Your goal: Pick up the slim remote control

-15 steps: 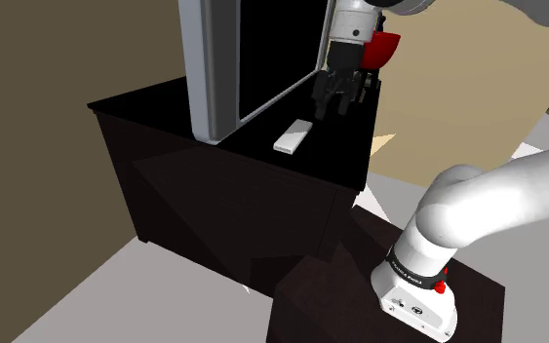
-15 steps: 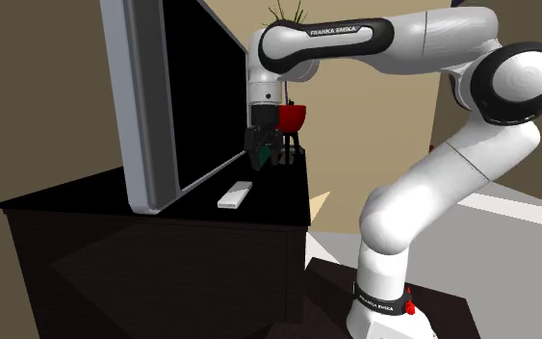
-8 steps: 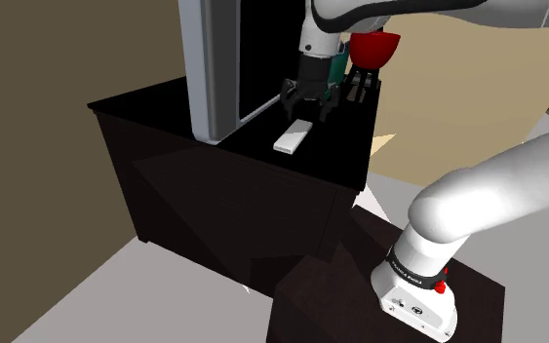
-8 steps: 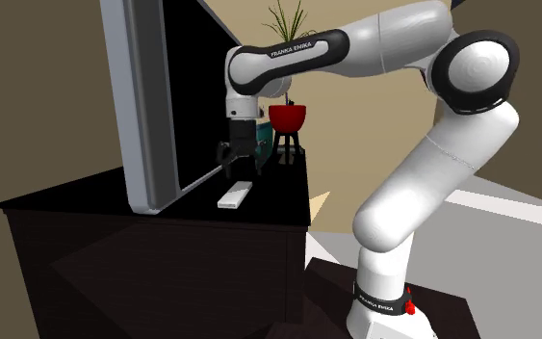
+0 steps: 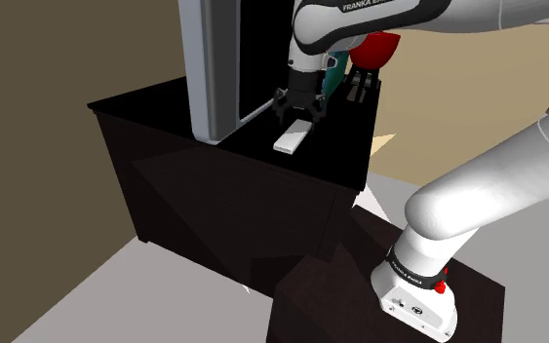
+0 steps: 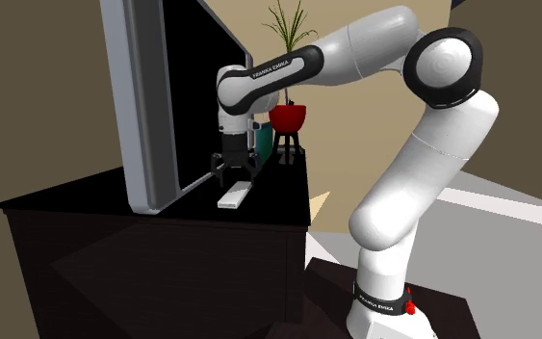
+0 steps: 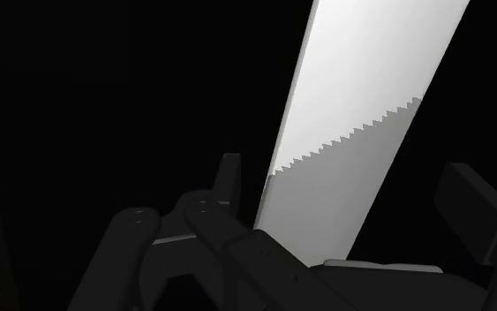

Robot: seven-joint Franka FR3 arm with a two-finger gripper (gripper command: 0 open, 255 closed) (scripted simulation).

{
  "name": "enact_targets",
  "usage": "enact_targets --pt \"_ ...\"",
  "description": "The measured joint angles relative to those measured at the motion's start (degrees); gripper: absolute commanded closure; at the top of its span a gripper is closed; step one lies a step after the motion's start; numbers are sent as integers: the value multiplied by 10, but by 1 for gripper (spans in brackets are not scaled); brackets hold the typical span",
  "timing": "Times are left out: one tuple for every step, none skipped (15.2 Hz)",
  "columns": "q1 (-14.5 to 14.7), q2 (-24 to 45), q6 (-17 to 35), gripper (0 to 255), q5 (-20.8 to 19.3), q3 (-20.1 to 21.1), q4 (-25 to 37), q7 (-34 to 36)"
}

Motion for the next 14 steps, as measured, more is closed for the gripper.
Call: enact_targets --pt "0 -1 9 0 0 0 -9 0" --pt "0 2 16 0 1 2 -14 1" --pt "0 4 23 0 0 2 -19 1" --pt "0 4 27 255 1 2 -23 1" --pt "0 3 29 255 1 3 -25 1" --pt "1 3 30 255 1 3 -26 2" --pt "1 2 30 255 2 3 -27 2" --pt "1 2 31 255 2 3 -27 2" --pt "1 2 31 255 2 3 -27 2" --pt "0 2 31 255 2 2 -27 2" --pt "0 2 30 255 2 3 -27 2" --pt "0 2 30 255 1 3 -26 2" --pt "0 2 30 255 1 3 -26 2" --pt "0 3 30 255 1 3 -26 2"
